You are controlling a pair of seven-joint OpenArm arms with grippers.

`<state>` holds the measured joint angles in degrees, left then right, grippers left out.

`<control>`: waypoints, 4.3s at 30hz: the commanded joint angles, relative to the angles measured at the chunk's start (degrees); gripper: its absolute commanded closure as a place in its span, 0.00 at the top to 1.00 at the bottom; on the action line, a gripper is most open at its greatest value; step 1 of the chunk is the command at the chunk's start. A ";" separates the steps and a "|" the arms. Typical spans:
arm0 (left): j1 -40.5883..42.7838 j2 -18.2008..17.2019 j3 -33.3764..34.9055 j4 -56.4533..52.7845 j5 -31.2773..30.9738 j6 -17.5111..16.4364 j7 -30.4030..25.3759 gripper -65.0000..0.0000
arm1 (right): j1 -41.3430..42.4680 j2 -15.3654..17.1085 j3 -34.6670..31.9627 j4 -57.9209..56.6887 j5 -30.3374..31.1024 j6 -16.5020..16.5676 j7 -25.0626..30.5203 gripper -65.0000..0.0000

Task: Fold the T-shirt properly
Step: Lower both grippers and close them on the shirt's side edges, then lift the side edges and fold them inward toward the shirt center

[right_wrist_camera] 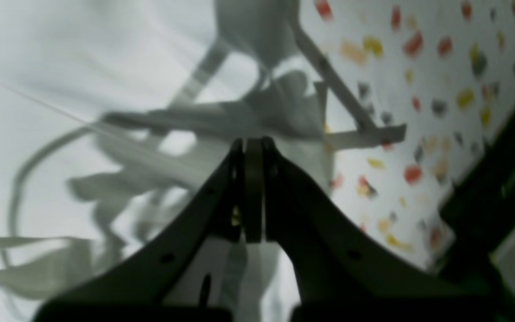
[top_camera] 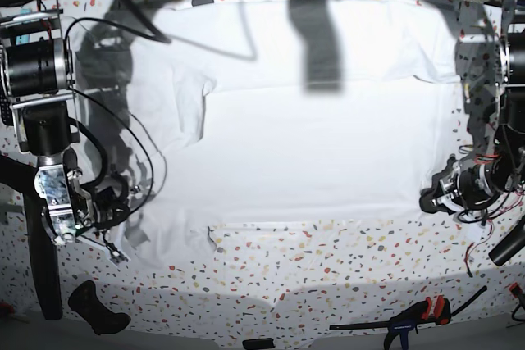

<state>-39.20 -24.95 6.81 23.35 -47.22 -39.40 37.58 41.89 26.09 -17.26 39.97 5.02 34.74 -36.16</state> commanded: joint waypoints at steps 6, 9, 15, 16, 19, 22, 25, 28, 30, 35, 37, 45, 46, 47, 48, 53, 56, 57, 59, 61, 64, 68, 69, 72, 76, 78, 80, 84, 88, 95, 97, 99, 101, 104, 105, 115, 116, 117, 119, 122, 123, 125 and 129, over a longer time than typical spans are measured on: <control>-1.84 -0.90 -0.11 2.25 -1.07 -0.60 -0.76 0.00 | 2.19 0.59 0.39 2.84 1.20 -0.20 -0.70 0.00; -1.75 -0.81 -0.11 2.25 -1.05 -0.60 -0.72 0.00 | 2.19 0.59 0.39 2.84 0.79 -0.22 0.66 0.34; -1.75 -0.33 -0.11 2.25 -1.05 -0.60 -0.74 0.00 | 2.19 0.57 0.39 2.75 -7.23 -0.37 7.98 0.56; -1.75 -0.26 -0.11 2.25 -1.05 -0.60 -0.74 0.00 | 2.05 0.55 0.39 2.62 -8.63 -1.33 9.79 0.56; -1.75 0.33 -0.11 2.25 -1.05 -0.60 -0.74 0.00 | 2.14 0.17 0.39 0.61 -9.16 -5.22 10.40 0.56; -1.75 0.87 -0.11 2.25 -1.07 -0.60 -0.79 0.00 | 2.12 -0.11 0.39 -3.39 -9.55 -7.85 14.49 0.56; -1.75 1.40 -0.11 2.25 -1.05 -0.60 -0.74 0.00 | 2.16 -0.55 0.39 -7.89 -9.94 -8.70 19.02 0.56; -1.75 1.62 -0.11 2.25 -1.03 -0.60 -0.74 0.00 | 2.25 -1.07 0.39 -11.52 -14.51 -10.05 23.02 0.56; -1.75 1.62 -0.11 2.25 -1.05 -0.60 -0.74 0.00 | 2.21 -1.16 0.39 -12.31 -15.37 -11.30 23.76 0.54; -1.75 1.60 -0.11 2.25 -1.05 -0.60 -0.76 0.00 | 2.23 -1.18 0.39 -12.33 -15.37 -11.34 23.61 0.00; -1.75 1.60 -0.11 2.25 -1.05 -0.60 -0.76 0.00 | 2.34 -1.18 0.39 -12.28 -15.34 -11.26 21.51 0.00; -1.77 1.60 -0.11 2.25 -1.07 -0.60 -0.79 0.00 | 2.69 -0.26 0.39 -5.55 -11.56 -10.97 12.74 0.00; -1.77 1.60 -0.11 2.25 -1.07 -0.60 -0.79 0.00 | 2.69 -0.07 0.39 -3.72 -10.25 -10.25 11.37 0.00; -1.77 1.60 -0.11 2.25 -1.05 -0.60 -0.79 0.00 | 2.69 0.11 0.39 -1.70 -8.90 -8.94 10.01 0.00; -1.77 1.57 -0.11 2.25 -1.05 -0.60 -0.79 0.00 | 2.67 0.22 0.39 0.42 -7.58 -7.56 8.55 0.00; -1.77 1.57 -0.11 2.25 -1.05 -0.60 -0.94 0.00 | 2.64 0.26 0.39 9.29 -2.84 -6.03 1.53 0.00; -1.75 1.53 -0.11 2.27 -1.05 -0.60 -0.72 0.00 | 2.27 0.44 0.39 12.26 -2.86 -6.01 -0.76 0.00; -1.73 1.42 -0.11 2.43 -1.05 -0.60 -0.72 0.00 | 1.81 0.61 0.39 13.18 -2.84 -5.97 -1.09 0.00; -1.68 0.94 -0.11 3.39 -1.07 -0.60 -0.48 0.00 | 0.46 1.33 0.39 15.34 -2.84 -5.62 -1.40 0.00; -1.70 0.28 -0.11 5.07 -1.14 -0.60 1.07 0.00 | -1.57 2.43 0.39 18.23 -2.84 -5.53 -1.44 0.00; -1.70 -0.83 -0.11 8.61 -3.89 -0.60 7.13 0.00 | -5.31 4.59 0.39 23.91 -2.84 -5.57 -1.84 0.00; -1.20 -2.19 -0.11 13.49 -11.43 -0.60 15.45 0.00 | -9.97 7.17 0.39 32.26 -2.75 -5.60 -3.61 0.00; -0.72 -2.40 -0.11 14.88 -12.22 -0.60 16.35 0.00 | -10.93 7.65 0.42 34.01 -2.69 -5.57 -3.96 0.00; 2.32 -2.73 -0.11 20.09 -12.35 -0.60 16.90 0.00 | -13.33 9.16 0.42 38.03 -0.87 -5.57 -4.98 0.00; 8.22 -3.23 -0.11 28.46 -12.26 -0.60 18.60 0.00 | -16.02 11.19 0.42 41.51 -0.28 -5.57 -6.38 0.00; 11.39 -4.07 -0.13 33.00 -12.24 -0.60 18.53 0.00 | -17.27 12.41 0.42 42.62 -0.28 -5.57 -6.84 0.00; 14.19 -5.38 -0.33 37.59 -12.15 -0.60 18.58 0.00 | -18.36 13.77 0.42 43.54 -0.28 -5.57 -6.99 0.00; 18.99 -6.64 -5.01 46.21 -9.92 -0.60 18.58 0.00 | -19.85 15.87 0.55 45.79 -0.26 -5.60 -8.13 0.00; 23.54 -6.67 -11.82 53.31 -9.88 -0.60 18.62 0.00 | -20.87 16.81 1.44 49.11 -0.24 -5.64 -9.09 0.00; 29.70 -6.71 -18.34 58.18 -9.86 -0.60 22.69 0.00 | -23.17 16.81 2.27 55.04 0.11 -5.60 -11.63 0.00; 31.15 -6.69 -18.93 58.16 -9.86 -0.60 22.88 0.00 | -24.76 16.79 2.27 56.74 0.09 -5.60 -12.13 0.00; 32.59 -6.69 -19.21 58.16 -9.84 -0.60 22.84 0.00 | -26.60 16.81 2.27 58.25 -0.33 -5.57 -12.46 0.00; 33.68 -6.69 -19.21 58.16 -9.81 -0.60 23.37 0.00 | -28.57 16.81 2.27 59.34 -0.55 -5.57 -13.07 0.00; 34.58 -6.69 -19.21 58.18 -9.84 -0.60 25.57 0.00 | -31.67 17.49 2.29 60.46 -2.03 -5.60 -13.92 0.00; 34.77 -6.71 -19.21 58.18 -9.86 -0.60 26.29 0.00 | -32.61 17.81 2.32 60.70 -2.93 -5.60 -14.45 0.00; 35.56 -6.67 -19.21 58.16 -8.72 -0.60 27.52 0.00 | -36.68 21.86 2.32 60.85 -5.01 -6.73 -23.26 0.00; 35.58 -6.67 -19.21 58.16 -7.26 -0.60 27.54 0.00 | -36.70 21.81 2.32 60.85 -4.74 -6.73 -23.23 0.00; 35.56 -6.67 -19.21 58.16 -5.55 -0.60 27.54 0.00 | -36.70 21.79 2.32 60.85 -3.93 -6.73 -23.28 0.00; 35.54 -6.67 -19.21 58.16 -3.10 -0.60 27.45 0.00 | -36.70 21.81 2.32 60.85 -1.18 -6.73 -23.45 0.00; 35.56 -6.67 -19.21 58.16 -2.69 -0.60 27.45 0.00 | -36.70 21.81 2.32 60.85 3.78 -6.73 -24.90 0.00; 35.56 -6.67 -19.21 58.16 -2.69 -0.60 27.19 0.00 | -36.70 21.81 2.29 60.85 5.16 -6.73 -25.31 0.00; 35.56 -6.67 -19.21 58.16 -2.67 -0.60 26.67 0.00 | -36.70 21.81 2.29 60.85 7.08 -6.71 -25.88 0.00; 35.56 -6.67 -19.21 58.16 -2.27 -0.60 26.69 0.00 | -36.70 21.79 2.29 60.85 9.94 -6.71 -26.43 0.00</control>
<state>-2.68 -30.33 -11.86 80.64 -49.23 -39.62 64.93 4.16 46.68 -15.73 99.92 15.49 28.32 -62.72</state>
